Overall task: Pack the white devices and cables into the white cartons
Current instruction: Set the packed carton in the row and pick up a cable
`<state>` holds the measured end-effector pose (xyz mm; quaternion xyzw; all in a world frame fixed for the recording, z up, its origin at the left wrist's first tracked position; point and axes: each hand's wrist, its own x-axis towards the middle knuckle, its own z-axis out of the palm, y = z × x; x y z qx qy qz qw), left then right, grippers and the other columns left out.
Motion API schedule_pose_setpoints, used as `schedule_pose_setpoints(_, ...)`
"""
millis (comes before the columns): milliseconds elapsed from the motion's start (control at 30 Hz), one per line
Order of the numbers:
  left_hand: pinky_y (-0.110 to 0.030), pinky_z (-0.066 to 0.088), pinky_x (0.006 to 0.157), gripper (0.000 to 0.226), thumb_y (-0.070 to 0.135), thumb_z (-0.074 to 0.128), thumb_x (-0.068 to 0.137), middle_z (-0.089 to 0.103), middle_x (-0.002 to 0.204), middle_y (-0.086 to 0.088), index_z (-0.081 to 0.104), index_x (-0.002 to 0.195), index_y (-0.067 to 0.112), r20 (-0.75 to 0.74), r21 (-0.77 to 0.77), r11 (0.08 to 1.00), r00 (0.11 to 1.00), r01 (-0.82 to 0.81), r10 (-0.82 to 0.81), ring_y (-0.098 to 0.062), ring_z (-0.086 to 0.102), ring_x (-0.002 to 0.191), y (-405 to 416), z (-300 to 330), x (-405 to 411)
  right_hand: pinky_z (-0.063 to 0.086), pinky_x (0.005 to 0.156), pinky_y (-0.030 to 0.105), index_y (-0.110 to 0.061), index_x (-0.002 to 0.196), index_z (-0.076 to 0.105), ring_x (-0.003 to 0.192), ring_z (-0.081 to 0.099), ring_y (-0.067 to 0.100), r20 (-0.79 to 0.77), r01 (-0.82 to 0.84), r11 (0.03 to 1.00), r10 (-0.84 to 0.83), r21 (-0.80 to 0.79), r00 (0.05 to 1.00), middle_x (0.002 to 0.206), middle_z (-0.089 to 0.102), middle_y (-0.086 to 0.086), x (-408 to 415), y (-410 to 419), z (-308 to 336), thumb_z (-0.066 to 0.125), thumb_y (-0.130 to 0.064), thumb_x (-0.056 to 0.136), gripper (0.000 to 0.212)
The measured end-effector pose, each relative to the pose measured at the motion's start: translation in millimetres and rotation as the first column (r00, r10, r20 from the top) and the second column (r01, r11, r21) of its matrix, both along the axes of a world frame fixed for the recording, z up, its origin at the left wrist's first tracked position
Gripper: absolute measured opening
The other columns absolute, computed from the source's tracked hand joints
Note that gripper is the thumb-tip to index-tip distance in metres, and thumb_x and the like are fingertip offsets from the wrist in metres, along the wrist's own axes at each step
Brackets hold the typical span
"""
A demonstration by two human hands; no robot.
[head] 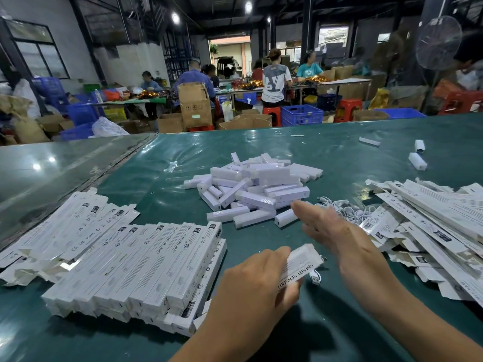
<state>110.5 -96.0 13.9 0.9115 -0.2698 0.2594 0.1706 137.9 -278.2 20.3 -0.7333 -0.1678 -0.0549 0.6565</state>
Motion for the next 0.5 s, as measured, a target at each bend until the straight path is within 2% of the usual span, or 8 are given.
schedule_pose_setpoints(67,-0.024,0.050,0.049,0.042,0.043,0.048,0.086,0.067,0.079,0.008,0.072,0.109,0.018,0.035,0.066,0.998,0.999,0.019,-0.022,-0.012,0.065,0.066,-5,-1,-3,0.031,0.113,0.028,-0.055,0.134,0.056,0.136,0.045,-0.007,-0.011,-0.050,0.999,0.049,-0.009,0.999,0.143,0.052,-0.031,4,6,2,0.036,-0.095,0.075,0.074)
schedule_pose_setpoints(167,-0.022,0.047,0.045,0.040,0.043,0.046,0.081,0.066,0.074,0.010,0.074,0.097,0.020,0.028,0.149,0.989,0.999,0.019,-0.023,-0.008,0.063,0.061,-9,-6,-5,0.026,0.111,0.016,-0.042,0.142,0.050,0.143,0.032,-0.008,-0.078,-0.096,0.988,0.086,-0.125,0.993,0.156,0.040,-0.024,4,21,-1,0.041,-0.083,0.085,0.071)
schedule_pose_setpoints(233,-0.022,0.046,0.043,0.038,0.044,0.045,0.081,0.066,0.072,0.011,0.075,0.089,0.021,0.040,0.184,0.983,0.999,0.006,-0.014,-0.007,0.063,0.058,-11,-10,-4,0.027,0.112,0.017,-0.044,0.149,0.043,0.142,0.031,-0.012,0.076,-0.075,0.942,0.105,-0.326,0.992,0.153,0.040,-0.031,-3,25,-6,0.033,-0.082,0.090,0.070)
schedule_pose_setpoints(267,-0.022,0.045,0.042,0.038,0.044,0.047,0.081,0.066,0.071,0.011,0.075,0.089,0.021,0.050,0.201,0.980,0.999,0.001,-0.012,-0.007,0.063,0.058,-12,-12,-3,0.031,0.110,0.018,-0.047,0.149,0.041,0.138,0.036,-0.014,0.122,-0.048,0.927,0.099,-0.372,0.988,0.147,0.044,-0.036,-8,25,-7,0.032,-0.078,0.093,0.064)
schedule_pose_setpoints(333,-0.021,0.043,0.040,0.035,0.045,0.053,0.078,0.065,0.069,0.010,0.075,0.086,0.020,0.069,0.220,0.975,0.998,-0.009,-0.007,-0.007,0.062,0.056,-13,-13,-3,0.042,0.103,0.018,-0.047,0.145,0.045,0.126,0.052,-0.011,0.131,-0.002,0.947,0.047,-0.322,0.990,0.134,0.057,-0.037,-11,23,-11,0.040,-0.053,0.104,0.042)
schedule_pose_setpoints(367,-0.021,0.042,0.040,0.034,0.045,0.052,0.078,0.064,0.067,0.010,0.074,0.084,0.021,0.070,0.218,0.976,0.997,0.000,-0.015,-0.007,0.061,0.055,-14,-13,-2,0.047,0.101,0.019,-0.046,0.144,0.047,0.122,0.057,-0.009,0.131,0.018,0.960,0.019,-0.280,0.991,0.129,0.062,-0.033,-8,25,-11,0.043,-0.034,0.107,0.039)
schedule_pose_setpoints(433,-0.022,0.045,0.046,0.034,0.048,0.048,0.077,0.064,0.070,0.012,0.071,0.088,0.024,0.007,0.207,0.978,1.000,0.024,-0.026,-0.008,0.062,0.058,-13,-9,1,0.047,0.101,0.015,-0.043,0.142,0.047,0.122,0.057,-0.009,0.086,0.034,0.962,-0.011,-0.272,0.996,0.126,0.068,-0.022,0,24,-13,0.039,-0.002,0.106,0.056)
schedule_pose_setpoints(500,-0.023,0.050,0.066,0.039,0.055,0.050,0.081,0.068,0.088,0.015,0.065,0.107,0.030,-0.048,0.216,0.976,0.998,-0.035,0.047,-0.008,0.064,0.077,0,0,9,0.049,0.098,0.013,-0.043,0.136,0.049,0.122,0.058,-0.006,0.009,0.071,0.974,-0.071,-0.216,0.997,0.127,0.066,-0.011,10,18,-10,0.031,0.013,0.100,0.069)
